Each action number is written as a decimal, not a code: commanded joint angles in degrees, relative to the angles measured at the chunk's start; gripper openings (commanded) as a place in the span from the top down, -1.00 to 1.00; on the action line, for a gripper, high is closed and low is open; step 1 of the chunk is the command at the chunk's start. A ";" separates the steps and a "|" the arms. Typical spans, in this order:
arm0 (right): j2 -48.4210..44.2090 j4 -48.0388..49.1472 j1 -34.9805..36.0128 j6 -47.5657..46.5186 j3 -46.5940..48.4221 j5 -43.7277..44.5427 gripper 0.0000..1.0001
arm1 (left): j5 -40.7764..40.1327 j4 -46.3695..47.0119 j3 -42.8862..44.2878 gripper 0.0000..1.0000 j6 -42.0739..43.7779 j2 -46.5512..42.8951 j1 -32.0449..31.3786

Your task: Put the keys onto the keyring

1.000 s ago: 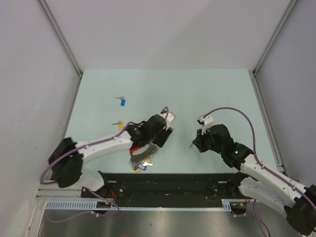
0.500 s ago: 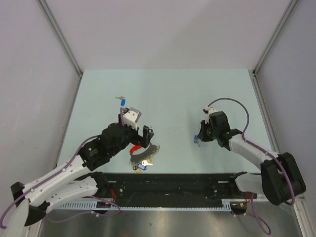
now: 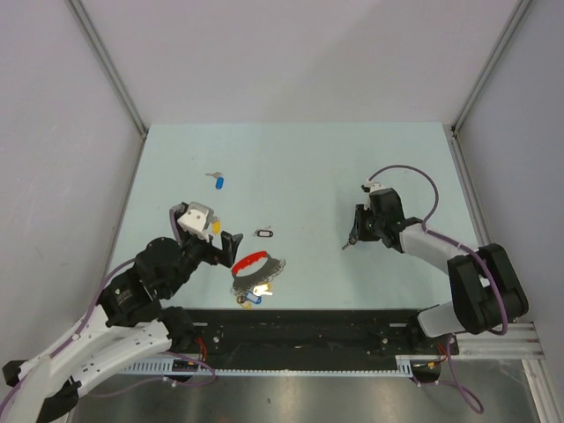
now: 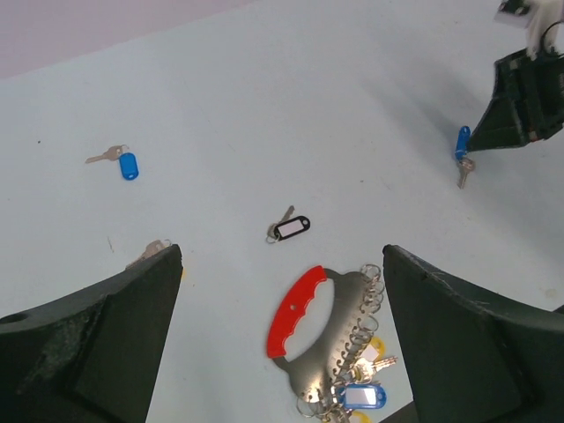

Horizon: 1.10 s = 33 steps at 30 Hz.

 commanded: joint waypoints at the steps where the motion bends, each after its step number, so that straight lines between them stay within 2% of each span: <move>1: -6.81 0.40 1.34 -2.41 2.06 2.31 0.30 | -2.07 1.33 -3.10 -1.00 2.40 -1.11 1.25; 4: -10.95 0.31 4.76 -4.96 2.06 1.09 0.24 | -1.28 1.51 -4.06 -1.00 2.83 -1.03 2.92; 8: -11.57 3.99 11.87 -13.11 2.06 -4.70 0.24 | 1.26 1.86 -4.33 -1.00 3.45 0.03 5.12; 13: -2.10 4.27 15.58 -18.05 5.83 -14.37 0.27 | 5.23 2.47 -4.42 -1.00 3.54 0.56 8.63; 17: 5.73 6.10 19.53 -22.10 9.79 -19.91 0.27 | 5.32 2.74 -4.86 -1.00 3.54 0.21 9.69; 23: 15.66 8.05 21.74 -25.52 14.80 -28.96 0.27 | 5.76 3.09 -5.03 -1.00 3.54 0.91 10.31; 33: 22.00 10.86 23.06 -24.48 17.71 -36.79 0.26 | 6.46 2.92 -5.03 -1.00 3.72 2.31 10.66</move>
